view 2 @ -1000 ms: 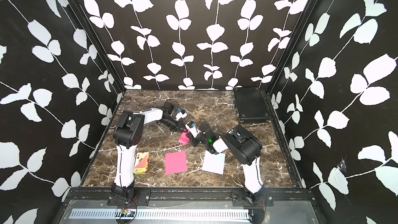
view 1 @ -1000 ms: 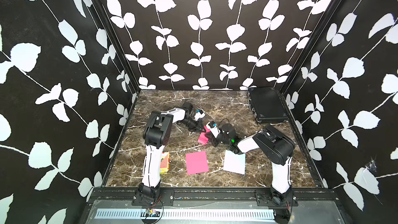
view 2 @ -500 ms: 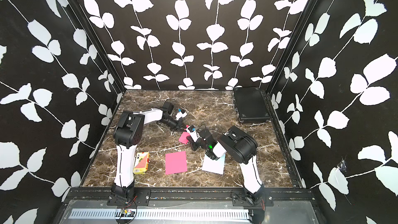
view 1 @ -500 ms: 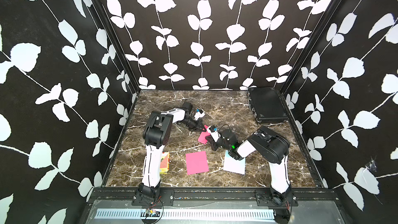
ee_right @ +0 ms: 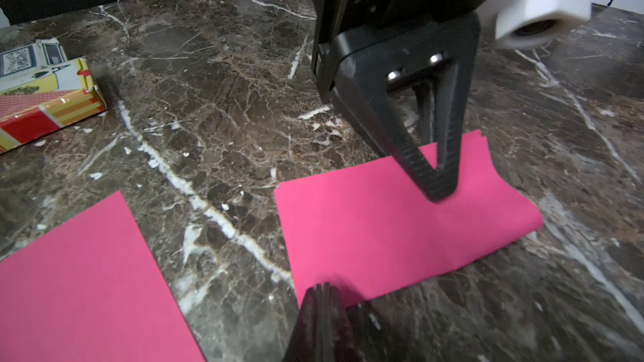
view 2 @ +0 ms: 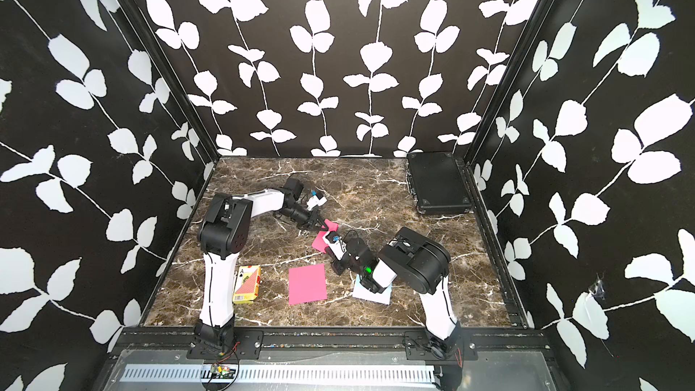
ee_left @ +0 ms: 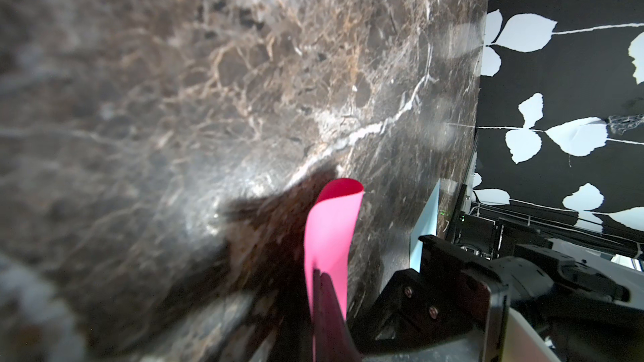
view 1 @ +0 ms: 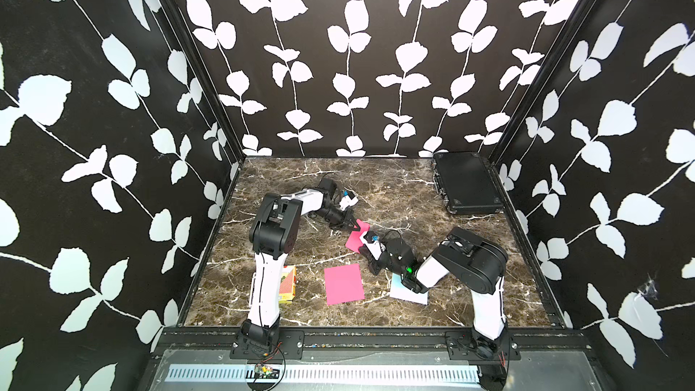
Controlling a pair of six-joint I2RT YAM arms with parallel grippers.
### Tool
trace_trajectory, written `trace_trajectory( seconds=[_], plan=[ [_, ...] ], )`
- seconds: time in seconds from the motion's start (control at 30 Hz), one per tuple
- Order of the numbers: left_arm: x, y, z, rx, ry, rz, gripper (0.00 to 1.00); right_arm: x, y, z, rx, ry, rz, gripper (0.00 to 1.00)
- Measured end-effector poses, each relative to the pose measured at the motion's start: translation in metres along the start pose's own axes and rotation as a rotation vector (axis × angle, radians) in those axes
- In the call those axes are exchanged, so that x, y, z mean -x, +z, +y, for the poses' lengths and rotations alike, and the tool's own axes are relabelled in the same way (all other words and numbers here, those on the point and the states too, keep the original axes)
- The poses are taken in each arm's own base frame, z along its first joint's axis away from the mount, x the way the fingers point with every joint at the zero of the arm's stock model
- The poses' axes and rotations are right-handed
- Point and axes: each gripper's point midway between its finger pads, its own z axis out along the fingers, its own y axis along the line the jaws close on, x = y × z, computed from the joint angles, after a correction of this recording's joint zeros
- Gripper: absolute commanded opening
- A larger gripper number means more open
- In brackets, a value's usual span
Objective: Fold the square paper along the opposite sides
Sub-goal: Smooth out the paper at the center of the board.
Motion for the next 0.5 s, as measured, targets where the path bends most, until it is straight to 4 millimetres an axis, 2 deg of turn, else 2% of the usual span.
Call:
trace_trajectory(
  seconds=[0.13,0.27,0.4,0.5],
  plan=[
    [0.0,0.0,0.0,0.001,-0.001,0.0,0.0,-0.003,-0.007,0.011,0.019,-0.007,0.011,0.06],
    [-0.002,-0.002,0.002,0.021,-0.036,-0.016,0.0,-0.005,-0.026,0.015,0.047,0.043,0.04,0.07],
    [-0.014,-0.009,0.003,0.072,-0.11,-0.057,0.0,0.026,-0.038,-0.016,0.0,0.145,-0.05,0.05],
    [-0.018,-0.012,0.005,0.098,-0.145,-0.081,0.0,0.038,-0.037,-0.04,-0.059,0.174,-0.079,0.04]
  ],
)
